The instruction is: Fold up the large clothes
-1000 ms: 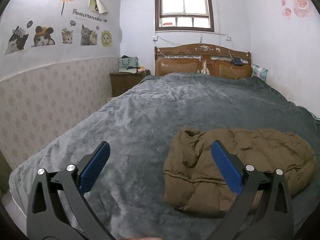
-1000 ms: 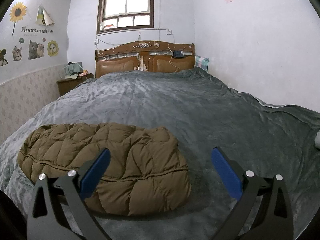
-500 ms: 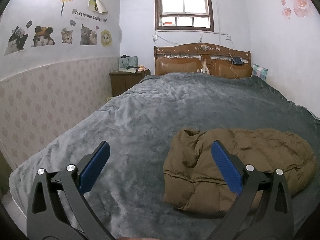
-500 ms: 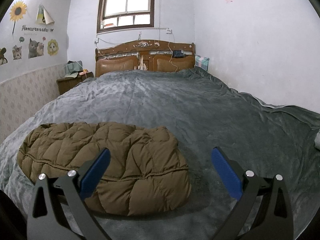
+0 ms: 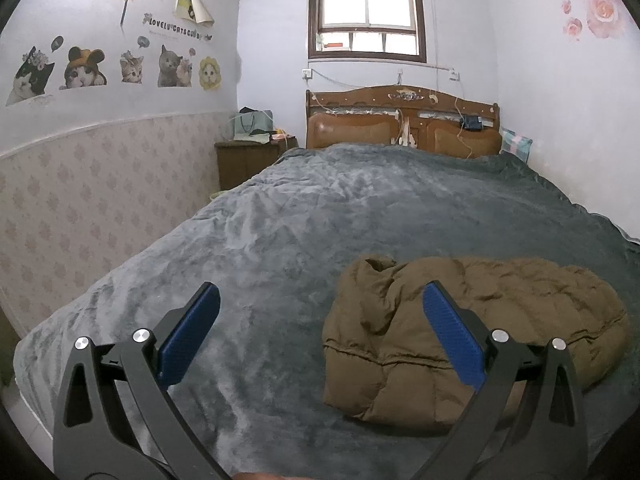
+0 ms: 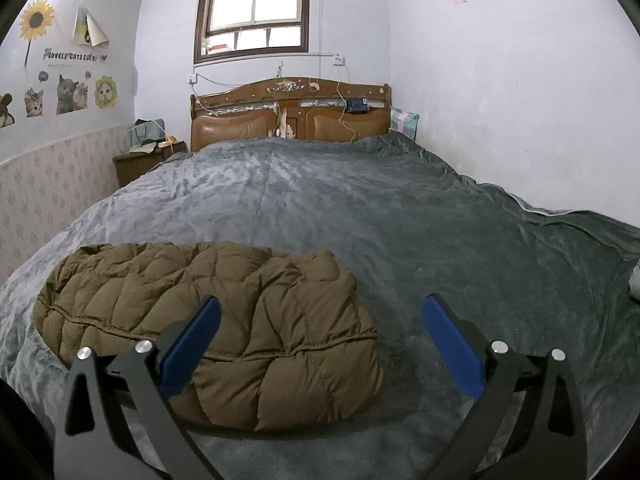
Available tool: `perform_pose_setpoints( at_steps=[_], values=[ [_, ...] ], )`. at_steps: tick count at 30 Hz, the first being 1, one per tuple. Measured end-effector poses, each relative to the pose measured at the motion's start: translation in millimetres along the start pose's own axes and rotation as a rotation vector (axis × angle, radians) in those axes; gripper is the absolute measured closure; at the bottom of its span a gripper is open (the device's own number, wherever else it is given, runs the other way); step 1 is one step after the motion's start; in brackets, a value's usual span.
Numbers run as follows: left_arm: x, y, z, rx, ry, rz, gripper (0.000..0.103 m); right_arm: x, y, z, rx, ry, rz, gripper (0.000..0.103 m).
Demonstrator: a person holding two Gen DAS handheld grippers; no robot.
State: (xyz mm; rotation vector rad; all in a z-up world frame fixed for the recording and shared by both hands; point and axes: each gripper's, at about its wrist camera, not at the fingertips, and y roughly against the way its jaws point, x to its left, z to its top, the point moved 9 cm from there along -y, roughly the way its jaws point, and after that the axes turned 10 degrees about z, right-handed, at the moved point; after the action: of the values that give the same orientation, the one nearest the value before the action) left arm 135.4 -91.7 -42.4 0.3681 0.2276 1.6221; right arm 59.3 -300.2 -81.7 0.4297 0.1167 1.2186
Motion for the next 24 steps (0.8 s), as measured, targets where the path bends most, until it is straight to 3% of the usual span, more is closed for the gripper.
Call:
perform_pose_setpoints(
  at_steps=[24],
  values=[
    [-1.2, 4.1, -0.1, -0.001, -0.002, 0.010, 0.003, -1.3, 1.0, 0.8, 0.001, -0.001, 0.001, 0.002]
  ],
)
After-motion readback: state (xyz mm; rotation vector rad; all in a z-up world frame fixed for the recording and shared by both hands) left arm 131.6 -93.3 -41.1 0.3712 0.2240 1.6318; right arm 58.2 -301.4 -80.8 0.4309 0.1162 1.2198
